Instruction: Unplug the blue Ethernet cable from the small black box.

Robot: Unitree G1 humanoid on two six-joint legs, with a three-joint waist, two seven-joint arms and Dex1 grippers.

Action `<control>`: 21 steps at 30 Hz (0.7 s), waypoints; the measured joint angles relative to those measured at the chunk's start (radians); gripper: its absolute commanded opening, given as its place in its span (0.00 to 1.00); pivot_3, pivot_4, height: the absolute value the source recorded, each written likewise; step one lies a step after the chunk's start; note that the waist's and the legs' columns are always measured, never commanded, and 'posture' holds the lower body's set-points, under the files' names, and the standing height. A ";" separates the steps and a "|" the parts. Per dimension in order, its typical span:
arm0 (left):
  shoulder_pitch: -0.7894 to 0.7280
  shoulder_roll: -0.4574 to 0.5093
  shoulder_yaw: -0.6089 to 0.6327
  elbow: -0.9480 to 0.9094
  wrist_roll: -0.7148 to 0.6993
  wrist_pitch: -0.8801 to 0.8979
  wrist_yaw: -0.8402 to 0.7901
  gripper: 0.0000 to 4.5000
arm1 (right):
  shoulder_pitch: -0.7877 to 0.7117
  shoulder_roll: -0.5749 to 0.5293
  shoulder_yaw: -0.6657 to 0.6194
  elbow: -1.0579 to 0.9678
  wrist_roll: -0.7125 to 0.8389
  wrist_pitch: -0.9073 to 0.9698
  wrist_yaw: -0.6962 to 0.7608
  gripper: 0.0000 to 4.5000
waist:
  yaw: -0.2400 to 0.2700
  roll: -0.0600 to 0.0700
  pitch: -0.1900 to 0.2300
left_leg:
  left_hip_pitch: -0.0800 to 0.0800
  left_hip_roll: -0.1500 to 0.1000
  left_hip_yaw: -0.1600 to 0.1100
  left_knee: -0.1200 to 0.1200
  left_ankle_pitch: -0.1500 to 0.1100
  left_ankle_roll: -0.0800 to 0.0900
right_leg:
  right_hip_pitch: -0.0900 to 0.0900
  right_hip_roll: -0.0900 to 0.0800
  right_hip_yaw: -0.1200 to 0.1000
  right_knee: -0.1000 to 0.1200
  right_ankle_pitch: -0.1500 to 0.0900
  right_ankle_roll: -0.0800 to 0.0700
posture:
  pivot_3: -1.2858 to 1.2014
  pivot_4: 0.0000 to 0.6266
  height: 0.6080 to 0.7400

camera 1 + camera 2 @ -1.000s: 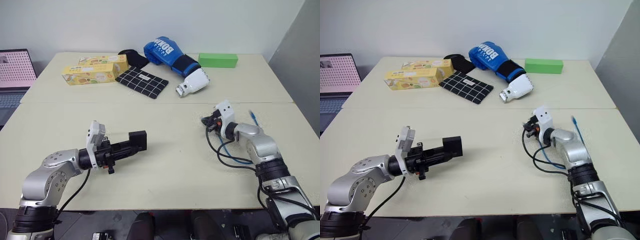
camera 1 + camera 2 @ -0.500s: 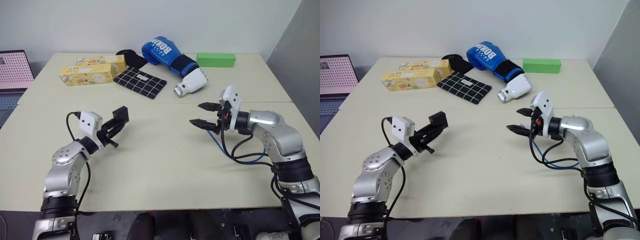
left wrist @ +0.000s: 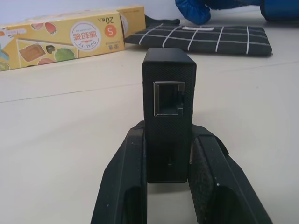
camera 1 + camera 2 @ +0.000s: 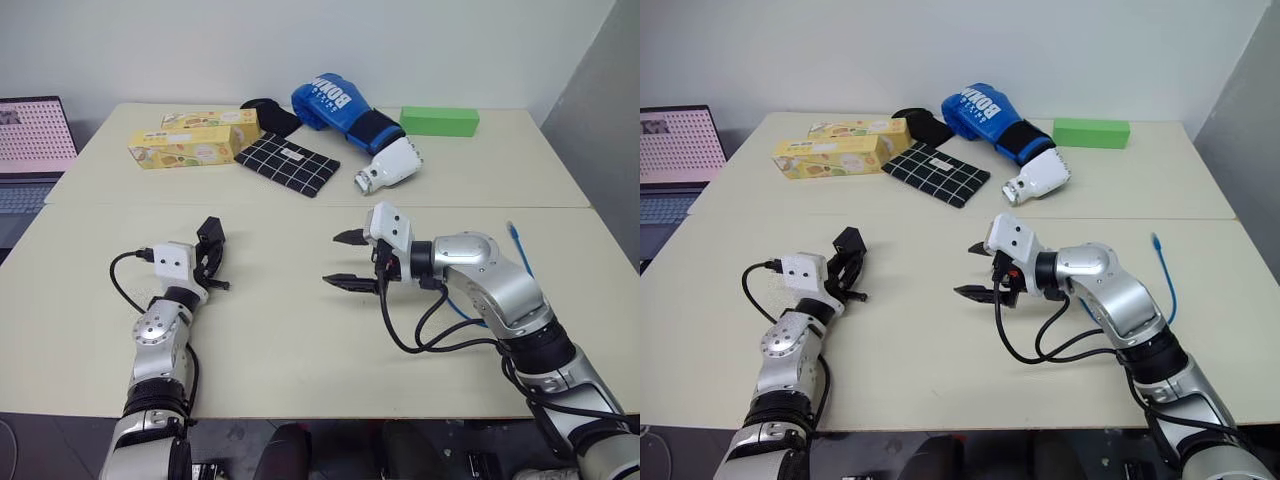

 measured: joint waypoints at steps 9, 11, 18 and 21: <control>0.015 -0.016 0.026 -0.003 -0.056 0.001 -0.041 0.71 | -0.003 0.007 -0.005 0.003 -0.002 0.002 -0.011 0.88 | -0.004 0.001 0.000 | 0.001 0.000 0.001 0.000 0.000 0.000 | 0.000 0.000 0.001 0.000 0.000 0.000 | 0.52 0.24 1.00; 0.026 -0.018 0.027 -0.021 -0.064 0.014 -0.041 0.81 | -0.003 0.007 -0.005 0.003 -0.002 0.003 -0.012 0.88 | -0.005 0.001 -0.001 | 0.001 0.000 0.001 0.000 0.000 0.000 | 0.000 0.000 0.001 0.000 0.000 0.000 | 0.52 0.24 1.00; 0.169 0.002 0.008 -0.269 -0.055 0.202 0.011 0.88 | 0.001 0.004 -0.012 -0.008 0.000 0.026 -0.018 0.88 | -0.013 0.001 -0.001 | 0.001 0.002 0.001 -0.001 0.000 0.000 | 0.000 0.000 0.003 0.000 0.000 0.000 | 0.52 0.24 1.00; 0.300 0.056 -0.017 -0.485 -0.047 0.359 0.007 0.88 | 0.038 -0.014 -0.045 -0.035 0.000 0.036 -0.034 0.88 | -0.018 0.001 -0.001 | 0.002 0.003 0.001 -0.002 0.000 0.000 | 0.000 -0.001 0.003 -0.001 0.000 0.000 | 0.52 0.24 1.00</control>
